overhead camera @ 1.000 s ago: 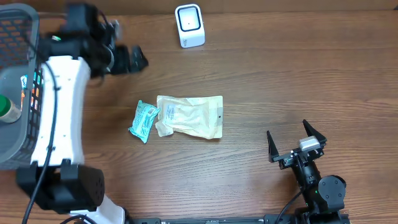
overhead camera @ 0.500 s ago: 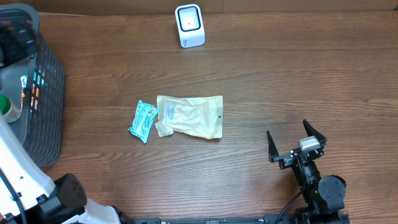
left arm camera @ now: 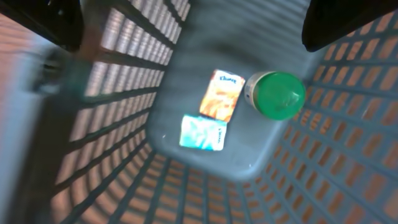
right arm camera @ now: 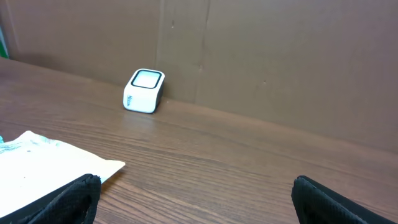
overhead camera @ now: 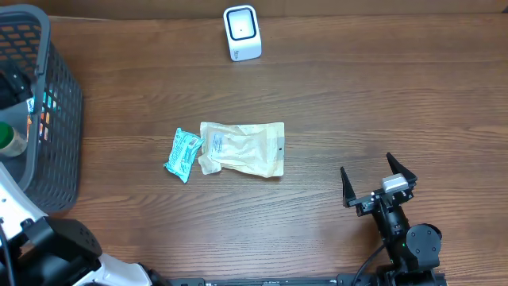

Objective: Scan the item barcode
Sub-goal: 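Reach into the basket and grasp the small orange tissue pack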

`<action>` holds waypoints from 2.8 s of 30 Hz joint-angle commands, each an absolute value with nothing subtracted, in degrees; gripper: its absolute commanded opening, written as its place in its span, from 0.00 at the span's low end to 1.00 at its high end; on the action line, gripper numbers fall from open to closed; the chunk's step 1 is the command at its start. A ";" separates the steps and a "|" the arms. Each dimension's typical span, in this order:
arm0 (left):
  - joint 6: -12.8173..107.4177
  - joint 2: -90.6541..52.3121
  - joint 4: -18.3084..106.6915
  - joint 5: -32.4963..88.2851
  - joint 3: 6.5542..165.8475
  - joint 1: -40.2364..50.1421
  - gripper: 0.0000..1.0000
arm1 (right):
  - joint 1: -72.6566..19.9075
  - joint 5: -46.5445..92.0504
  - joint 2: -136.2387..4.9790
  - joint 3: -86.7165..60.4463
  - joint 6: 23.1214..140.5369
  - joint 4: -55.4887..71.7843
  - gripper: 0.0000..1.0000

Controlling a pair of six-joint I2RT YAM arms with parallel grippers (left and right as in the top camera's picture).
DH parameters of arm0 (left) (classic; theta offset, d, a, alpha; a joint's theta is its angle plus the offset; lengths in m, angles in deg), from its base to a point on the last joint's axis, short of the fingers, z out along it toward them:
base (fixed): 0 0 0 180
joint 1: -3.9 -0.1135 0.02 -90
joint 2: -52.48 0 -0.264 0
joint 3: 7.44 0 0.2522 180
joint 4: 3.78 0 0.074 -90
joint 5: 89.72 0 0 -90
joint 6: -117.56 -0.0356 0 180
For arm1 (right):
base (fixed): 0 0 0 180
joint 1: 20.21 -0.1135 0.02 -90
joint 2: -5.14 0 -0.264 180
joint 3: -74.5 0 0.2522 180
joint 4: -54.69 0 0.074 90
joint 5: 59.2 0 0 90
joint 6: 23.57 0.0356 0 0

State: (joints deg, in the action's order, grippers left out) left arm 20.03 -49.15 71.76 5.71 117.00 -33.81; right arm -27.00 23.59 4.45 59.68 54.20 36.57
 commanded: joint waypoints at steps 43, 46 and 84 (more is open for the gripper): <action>5.35 -76.27 58.43 3.63 113.72 -35.58 0.78 | -26.84 23.88 4.98 60.27 54.55 36.79 1.00; 5.35 -77.26 58.98 3.68 113.72 -35.56 0.77 | -26.84 23.88 4.98 60.27 54.55 36.79 1.00; 30.85 -59.64 78.98 9.71 142.53 -35.32 0.22 | -26.84 23.88 4.98 60.27 54.55 36.79 1.00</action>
